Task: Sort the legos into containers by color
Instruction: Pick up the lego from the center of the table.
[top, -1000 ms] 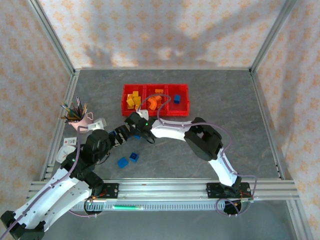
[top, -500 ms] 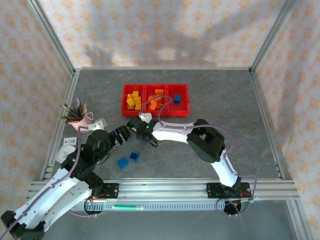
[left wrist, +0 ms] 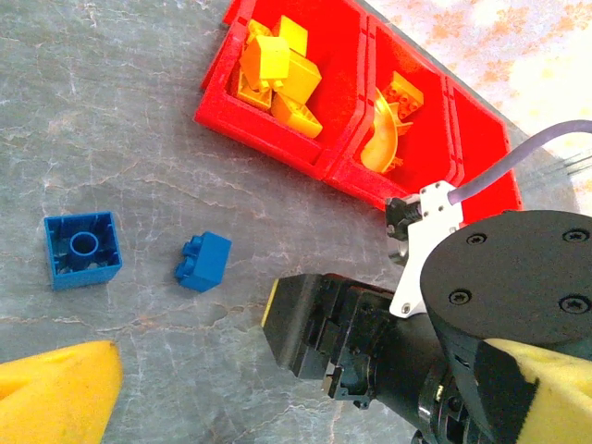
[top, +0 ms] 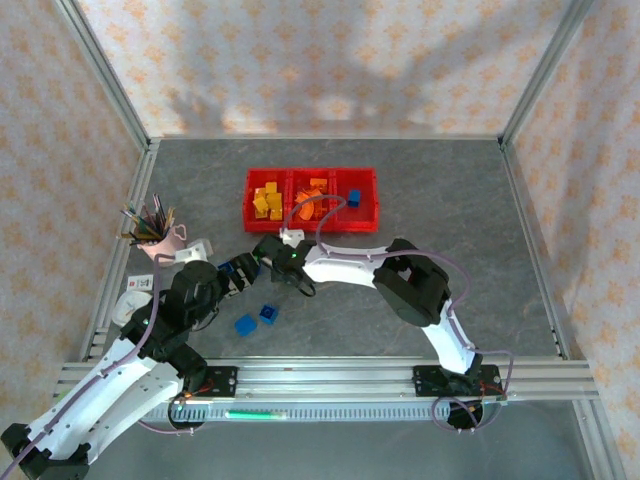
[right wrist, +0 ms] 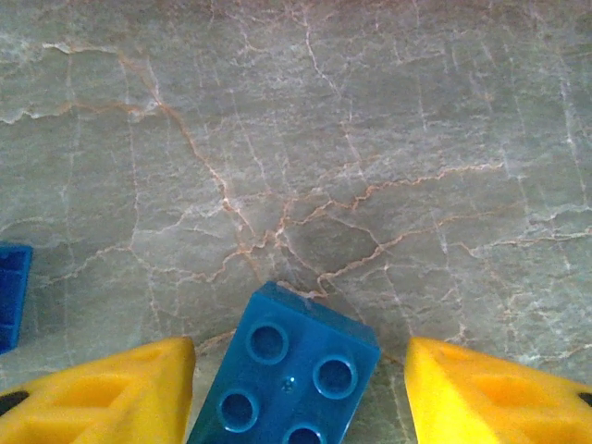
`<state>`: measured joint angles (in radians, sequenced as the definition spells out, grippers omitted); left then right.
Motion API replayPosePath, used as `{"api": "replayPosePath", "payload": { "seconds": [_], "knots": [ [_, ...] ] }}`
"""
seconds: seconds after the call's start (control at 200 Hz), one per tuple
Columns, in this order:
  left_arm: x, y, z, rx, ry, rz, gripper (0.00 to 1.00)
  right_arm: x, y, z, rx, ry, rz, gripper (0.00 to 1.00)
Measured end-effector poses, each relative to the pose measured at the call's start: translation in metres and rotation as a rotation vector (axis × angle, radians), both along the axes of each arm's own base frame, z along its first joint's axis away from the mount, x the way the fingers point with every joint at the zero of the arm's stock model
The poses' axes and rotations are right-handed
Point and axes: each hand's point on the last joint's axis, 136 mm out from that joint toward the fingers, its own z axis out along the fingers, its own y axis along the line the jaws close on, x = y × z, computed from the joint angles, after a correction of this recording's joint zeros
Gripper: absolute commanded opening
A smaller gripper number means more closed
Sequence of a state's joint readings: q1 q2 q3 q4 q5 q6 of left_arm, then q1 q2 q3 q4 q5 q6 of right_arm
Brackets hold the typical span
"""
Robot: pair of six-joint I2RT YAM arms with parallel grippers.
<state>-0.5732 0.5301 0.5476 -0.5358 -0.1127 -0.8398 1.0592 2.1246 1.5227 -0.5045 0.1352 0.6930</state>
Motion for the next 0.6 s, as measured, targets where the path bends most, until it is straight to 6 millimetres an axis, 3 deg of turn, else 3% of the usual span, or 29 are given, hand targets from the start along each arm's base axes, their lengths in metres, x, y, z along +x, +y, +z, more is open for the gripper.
{"api": "replayPosePath", "payload": {
  "seconds": [0.445,0.601],
  "knots": [
    [0.000,0.000,0.000,0.000,0.001,0.000,0.99,-0.004,-0.015,-0.004,-0.060,-0.019,0.002,0.32],
    [0.000,-0.001,0.001,-0.005,-0.001,-0.005,0.99,-0.005,-0.015,-0.001,-0.058,-0.022,0.018,0.30]
  ]
}}
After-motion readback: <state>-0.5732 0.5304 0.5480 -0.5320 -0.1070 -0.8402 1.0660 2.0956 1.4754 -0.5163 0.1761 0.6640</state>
